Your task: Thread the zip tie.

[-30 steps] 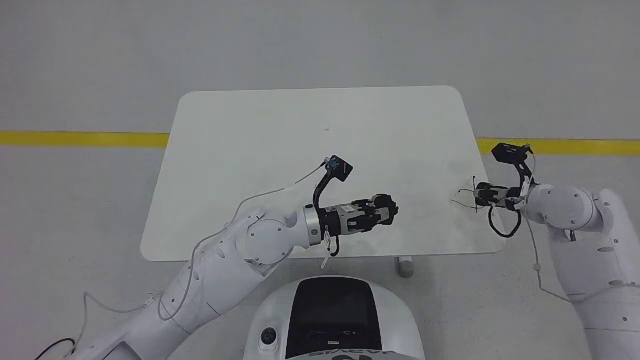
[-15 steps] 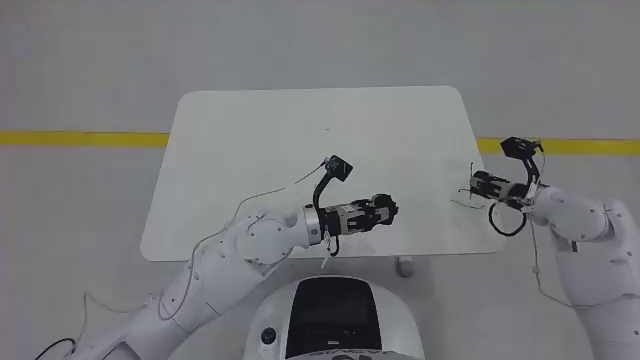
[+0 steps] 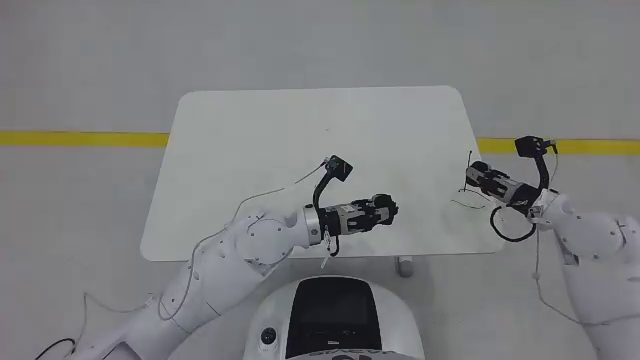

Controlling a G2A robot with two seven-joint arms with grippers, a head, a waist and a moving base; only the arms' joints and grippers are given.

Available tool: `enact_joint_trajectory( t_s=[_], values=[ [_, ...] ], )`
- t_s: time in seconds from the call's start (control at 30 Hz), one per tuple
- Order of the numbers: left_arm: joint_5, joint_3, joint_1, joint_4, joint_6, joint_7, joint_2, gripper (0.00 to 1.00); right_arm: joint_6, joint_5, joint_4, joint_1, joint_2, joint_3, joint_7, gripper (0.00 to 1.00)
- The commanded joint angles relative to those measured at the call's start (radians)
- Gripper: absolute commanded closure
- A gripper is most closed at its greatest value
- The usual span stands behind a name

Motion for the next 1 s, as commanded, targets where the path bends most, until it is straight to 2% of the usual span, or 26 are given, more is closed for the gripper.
enact_joint_trajectory(
  t_s=[0.0,0.13,0.3,0.43,0.53,0.83,0.9,0.97],
  values=[
    [0.000,0.000,0.000,0.000,0.000,0.000,0.000,1.00,0.000,0.000,0.000,0.000,0.000,0.000,0.000,1.00],
    [0.000,0.000,0.000,0.000,0.000,0.000,0.000,1.00,0.000,0.036,-0.020,-0.021,-0.003,-0.002,-0.087,1.00],
    [0.000,0.000,0.000,0.000,0.000,0.000,0.000,1.00,0.000,0.126,-0.089,-0.067,0.002,0.009,-0.170,1.00],
    [0.000,0.000,0.000,0.000,0.000,0.000,0.000,1.00,0.000,0.195,-0.131,-0.085,0.010,0.005,-0.193,1.00],
    [0.000,0.000,0.000,0.000,0.000,0.000,0.000,1.00,0.000,0.232,-0.176,-0.090,0.018,-0.008,-0.160,1.00],
    [-0.001,0.000,0.002,0.001,0.003,0.004,0.000,1.00,0.000,0.234,-0.177,-0.089,0.018,-0.009,-0.163,1.00],
    [-0.036,0.004,0.017,0.006,0.027,0.027,-0.003,1.00,0.000,0.201,-0.197,-0.090,0.016,-0.010,-0.216,1.00],
    [-0.095,0.009,0.021,0.017,0.051,0.033,-0.009,1.00,0.000,0.109,-0.218,-0.109,0.012,-0.019,-0.310,1.00]
  ],
)
